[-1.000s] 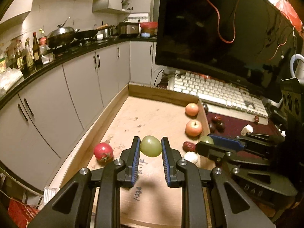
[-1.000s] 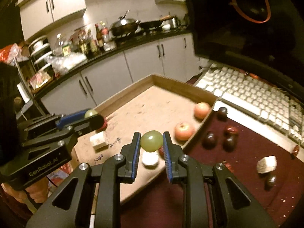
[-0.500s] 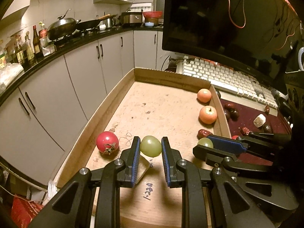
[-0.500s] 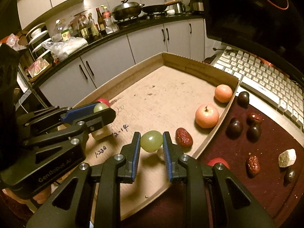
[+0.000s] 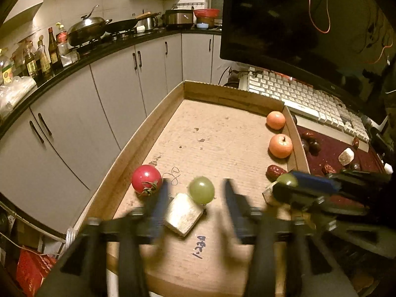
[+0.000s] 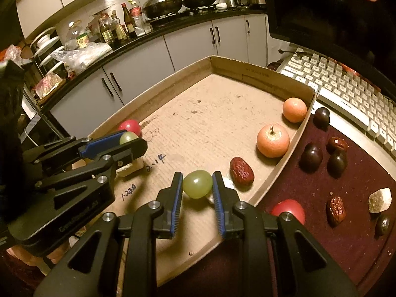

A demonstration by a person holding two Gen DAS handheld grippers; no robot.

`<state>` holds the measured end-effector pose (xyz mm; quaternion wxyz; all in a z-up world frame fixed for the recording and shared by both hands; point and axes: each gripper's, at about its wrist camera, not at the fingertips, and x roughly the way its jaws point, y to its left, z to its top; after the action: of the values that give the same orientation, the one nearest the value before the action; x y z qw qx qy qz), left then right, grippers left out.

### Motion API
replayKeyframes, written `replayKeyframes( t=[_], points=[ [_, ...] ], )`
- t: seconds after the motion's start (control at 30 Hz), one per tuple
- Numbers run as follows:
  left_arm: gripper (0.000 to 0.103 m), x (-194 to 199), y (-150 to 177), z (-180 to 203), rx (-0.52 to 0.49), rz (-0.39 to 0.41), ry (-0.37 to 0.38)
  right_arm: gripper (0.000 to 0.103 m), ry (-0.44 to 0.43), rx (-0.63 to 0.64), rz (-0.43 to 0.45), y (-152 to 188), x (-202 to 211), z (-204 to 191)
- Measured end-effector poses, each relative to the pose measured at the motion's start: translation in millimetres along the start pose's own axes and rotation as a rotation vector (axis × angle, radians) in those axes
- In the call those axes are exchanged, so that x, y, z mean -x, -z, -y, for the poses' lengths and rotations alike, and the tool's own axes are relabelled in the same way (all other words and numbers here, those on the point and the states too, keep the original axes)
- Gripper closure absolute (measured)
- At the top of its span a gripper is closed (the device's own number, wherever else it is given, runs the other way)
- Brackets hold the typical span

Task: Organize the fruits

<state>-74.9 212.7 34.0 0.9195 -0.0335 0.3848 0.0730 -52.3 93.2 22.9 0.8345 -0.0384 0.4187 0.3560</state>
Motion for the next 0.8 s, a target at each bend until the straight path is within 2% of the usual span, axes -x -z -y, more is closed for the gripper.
replayKeyframes(
  t=[0.03, 0.07, 0.23, 0.37, 0.57, 0.8],
  points=[
    [0.033, 2.0, -0.6, 0.6, 0.001, 0.010, -0.006, 0.077, -0.010, -0.009, 0.020, -1.0, 6.5, 3.6],
    [0.032, 4.5, -1.3, 1.7, -0.001, 0.022, -0.013, 0.077, -0.017, -0.017, 0.040, -1.8, 12.8, 7.4],
    [0.029, 13.2, -5.0, 12.1, -0.015, 0.047, -0.015, 0.077, -0.013, -0.063, 0.148, -3.1, 51.1, 32.4],
    [0.027, 19.7, -6.4, 28.3, -0.049, 0.069, -0.005, 0.076, 0.067, -0.138, 0.226, 5.2, 86.8, 77.5],
    [0.026, 27.7, -5.7, 66.7, -0.135, 0.092, 0.031, 0.076, 0.163, -0.297, 0.270, 37.0, 126.1, 151.3],
    [0.026, 31.8, -2.0, 115.1, -0.243, 0.095, 0.077, 0.076, 0.196, -0.378, 0.266, 67.3, 140.8, 191.5]
  ],
)
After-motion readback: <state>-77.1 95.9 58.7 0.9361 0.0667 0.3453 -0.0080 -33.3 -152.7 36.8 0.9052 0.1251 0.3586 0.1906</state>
